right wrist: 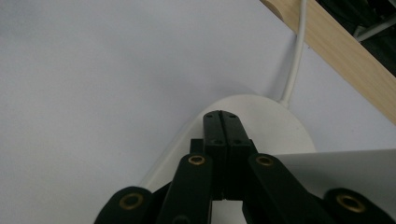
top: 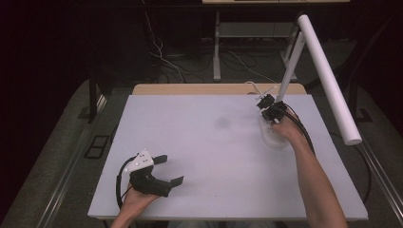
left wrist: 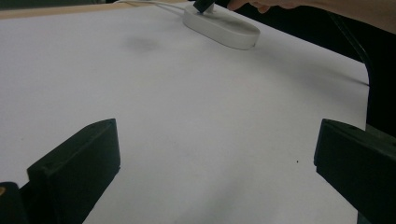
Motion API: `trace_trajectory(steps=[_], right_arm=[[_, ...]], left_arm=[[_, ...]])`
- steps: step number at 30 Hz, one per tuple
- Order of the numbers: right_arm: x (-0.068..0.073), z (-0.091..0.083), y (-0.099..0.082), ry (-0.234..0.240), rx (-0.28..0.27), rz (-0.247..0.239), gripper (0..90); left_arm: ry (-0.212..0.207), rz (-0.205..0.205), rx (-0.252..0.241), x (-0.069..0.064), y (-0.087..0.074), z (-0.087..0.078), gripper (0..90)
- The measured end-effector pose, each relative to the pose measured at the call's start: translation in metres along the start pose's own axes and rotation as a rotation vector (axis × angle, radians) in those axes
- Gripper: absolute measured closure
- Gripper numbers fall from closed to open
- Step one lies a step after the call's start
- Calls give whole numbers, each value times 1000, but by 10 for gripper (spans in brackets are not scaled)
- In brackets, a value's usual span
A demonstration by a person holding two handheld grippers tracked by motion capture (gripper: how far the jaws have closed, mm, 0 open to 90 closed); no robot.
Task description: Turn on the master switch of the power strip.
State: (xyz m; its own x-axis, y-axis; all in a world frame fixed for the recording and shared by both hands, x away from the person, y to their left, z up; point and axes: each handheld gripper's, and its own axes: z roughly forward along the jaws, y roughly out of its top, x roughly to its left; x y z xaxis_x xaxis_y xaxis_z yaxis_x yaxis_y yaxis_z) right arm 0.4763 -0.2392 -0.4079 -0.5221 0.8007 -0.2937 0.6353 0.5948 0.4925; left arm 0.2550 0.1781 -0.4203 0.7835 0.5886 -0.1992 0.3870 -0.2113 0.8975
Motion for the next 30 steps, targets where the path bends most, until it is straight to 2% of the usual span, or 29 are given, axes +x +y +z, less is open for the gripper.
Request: trace_trajectory(steps=[6, 17, 26, 30], right_arm=[[2, -7, 1, 7, -27, -9, 897], [5, -31, 4, 51, -96, 11, 897], [11, -40, 2, 98, -112, 2, 897], [17, -48, 1, 100, -131, -8, 896]], left_arm=[[1, -4, 0, 1, 0, 0, 0], [-2, -3, -2, 0, 0, 1, 0], [-6, 1, 2, -1, 0, 2, 0], [-6, 0, -4, -1, 1, 2, 0]])
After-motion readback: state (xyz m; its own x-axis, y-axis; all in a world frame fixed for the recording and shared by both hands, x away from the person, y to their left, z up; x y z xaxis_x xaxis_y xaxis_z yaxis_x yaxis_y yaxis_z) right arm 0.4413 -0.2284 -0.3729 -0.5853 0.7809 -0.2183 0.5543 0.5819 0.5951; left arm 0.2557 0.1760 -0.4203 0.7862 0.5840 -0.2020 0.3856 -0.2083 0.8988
